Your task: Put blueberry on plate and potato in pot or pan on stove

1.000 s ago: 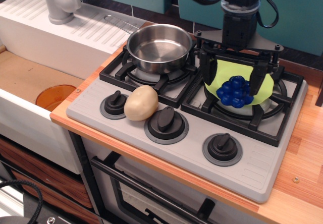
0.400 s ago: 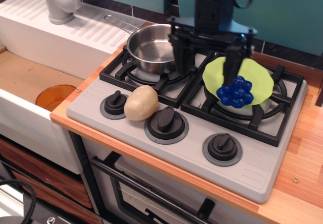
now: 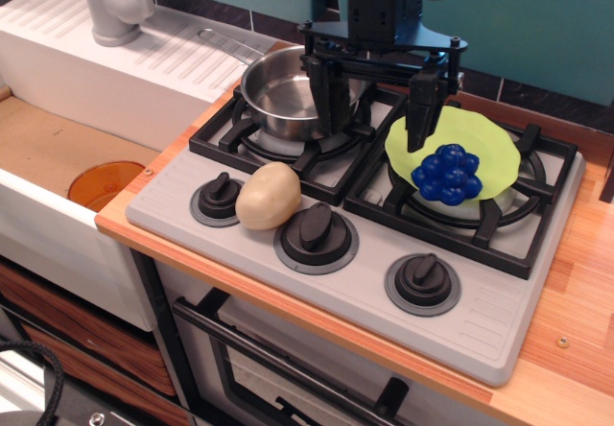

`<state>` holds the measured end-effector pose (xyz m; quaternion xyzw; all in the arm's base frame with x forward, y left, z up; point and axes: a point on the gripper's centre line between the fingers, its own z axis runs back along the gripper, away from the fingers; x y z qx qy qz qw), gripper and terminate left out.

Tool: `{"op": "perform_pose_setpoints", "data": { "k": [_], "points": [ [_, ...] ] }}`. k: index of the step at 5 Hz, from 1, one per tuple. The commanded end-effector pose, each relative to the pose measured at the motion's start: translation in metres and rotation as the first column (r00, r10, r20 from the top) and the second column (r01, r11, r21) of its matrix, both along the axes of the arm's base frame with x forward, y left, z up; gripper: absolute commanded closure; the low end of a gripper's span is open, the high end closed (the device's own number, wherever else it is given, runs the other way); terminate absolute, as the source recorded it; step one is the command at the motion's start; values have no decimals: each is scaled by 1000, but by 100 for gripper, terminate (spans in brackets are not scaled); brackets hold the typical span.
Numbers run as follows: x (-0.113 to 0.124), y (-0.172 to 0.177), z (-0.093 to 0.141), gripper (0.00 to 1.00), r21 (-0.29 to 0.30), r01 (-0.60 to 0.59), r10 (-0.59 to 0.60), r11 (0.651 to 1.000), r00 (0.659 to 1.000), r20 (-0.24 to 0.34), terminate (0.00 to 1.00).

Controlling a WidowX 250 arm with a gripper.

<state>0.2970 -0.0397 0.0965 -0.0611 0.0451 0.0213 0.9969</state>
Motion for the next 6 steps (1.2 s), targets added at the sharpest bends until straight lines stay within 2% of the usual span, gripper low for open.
{"op": "perform_pose_setpoints", "data": {
  "k": [1, 2, 3, 4, 5, 6],
  "points": [
    [-14, 6, 26, 0, 42, 37, -43, 998, 985, 164, 0],
    [-20, 17, 35, 0, 112, 37, -62, 993, 971, 230, 0],
    [-23, 33, 41, 0, 142, 66, -109, 988, 940, 325, 0],
    [-21, 49, 43, 0, 177, 52, -115, 983, 923, 368, 0],
    [-20, 61, 35, 0, 197, 33, -110, 980, 913, 392, 0],
    [-18, 66, 23, 0, 192, 11, -91, 981, 907, 411, 0]
  ]
}}
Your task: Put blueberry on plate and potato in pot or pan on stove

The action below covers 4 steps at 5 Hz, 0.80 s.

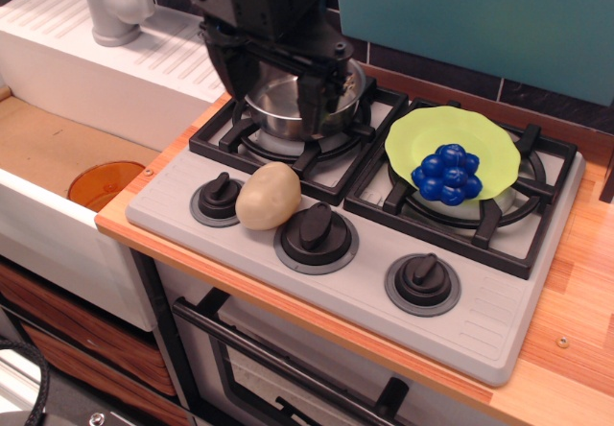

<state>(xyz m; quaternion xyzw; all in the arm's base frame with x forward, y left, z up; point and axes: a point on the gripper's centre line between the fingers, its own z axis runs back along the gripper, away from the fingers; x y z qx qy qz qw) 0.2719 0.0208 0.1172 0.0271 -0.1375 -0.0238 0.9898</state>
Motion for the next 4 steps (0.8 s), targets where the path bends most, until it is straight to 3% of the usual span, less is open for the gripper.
{"op": "perform_pose_setpoints", "data": {
  "k": [1, 4],
  "points": [
    [7, 10, -13, 0, -15, -25, 26, 1000, 996, 82, 0],
    [3, 15, -56, 0, -52, -7, 16, 999, 986, 164, 0]
  ]
}}
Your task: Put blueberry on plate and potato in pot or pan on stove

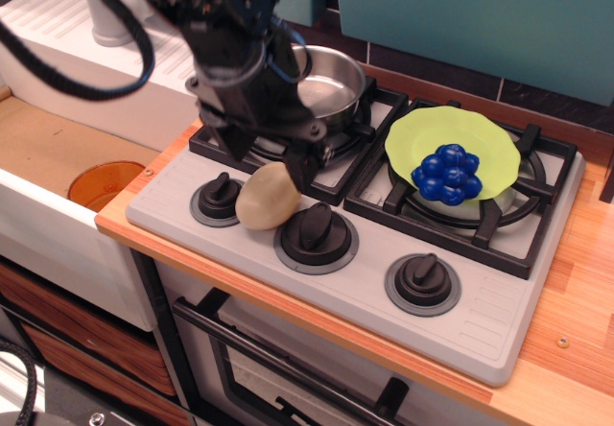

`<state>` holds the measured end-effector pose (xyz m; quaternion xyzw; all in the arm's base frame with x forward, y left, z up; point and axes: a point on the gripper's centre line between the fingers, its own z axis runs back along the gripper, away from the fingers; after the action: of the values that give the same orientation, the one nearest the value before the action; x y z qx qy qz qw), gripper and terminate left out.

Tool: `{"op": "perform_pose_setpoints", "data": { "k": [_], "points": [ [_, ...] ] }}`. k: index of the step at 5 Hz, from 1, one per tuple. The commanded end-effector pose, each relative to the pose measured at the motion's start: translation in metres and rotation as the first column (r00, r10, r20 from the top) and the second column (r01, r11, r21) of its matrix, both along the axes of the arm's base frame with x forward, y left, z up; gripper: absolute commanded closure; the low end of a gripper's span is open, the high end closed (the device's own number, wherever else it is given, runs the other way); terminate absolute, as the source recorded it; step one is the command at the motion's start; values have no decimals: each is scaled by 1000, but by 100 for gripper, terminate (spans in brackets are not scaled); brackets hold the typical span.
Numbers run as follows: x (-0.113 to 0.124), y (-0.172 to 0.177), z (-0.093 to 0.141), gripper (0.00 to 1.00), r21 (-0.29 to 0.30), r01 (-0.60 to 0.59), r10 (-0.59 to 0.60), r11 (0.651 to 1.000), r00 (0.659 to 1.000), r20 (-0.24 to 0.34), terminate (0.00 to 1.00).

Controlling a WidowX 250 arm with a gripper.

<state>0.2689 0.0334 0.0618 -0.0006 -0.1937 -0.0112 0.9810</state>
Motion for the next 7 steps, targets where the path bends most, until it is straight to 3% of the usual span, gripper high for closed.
{"op": "perform_pose_setpoints", "data": {
  "k": [1, 5, 6, 7],
  "points": [
    [3, 4, -8, 0, 13, 4, -5, 1000, 997, 71, 0],
    [1, -2, -43, 0, -28, -6, 9, 1000, 993, 118, 0],
    [2, -7, -44, 100, -33, -35, 38, 999, 993, 108, 0],
    [0, -10, -33, 100, -27, -54, 56, 998, 996, 71, 0]
  ]
}}
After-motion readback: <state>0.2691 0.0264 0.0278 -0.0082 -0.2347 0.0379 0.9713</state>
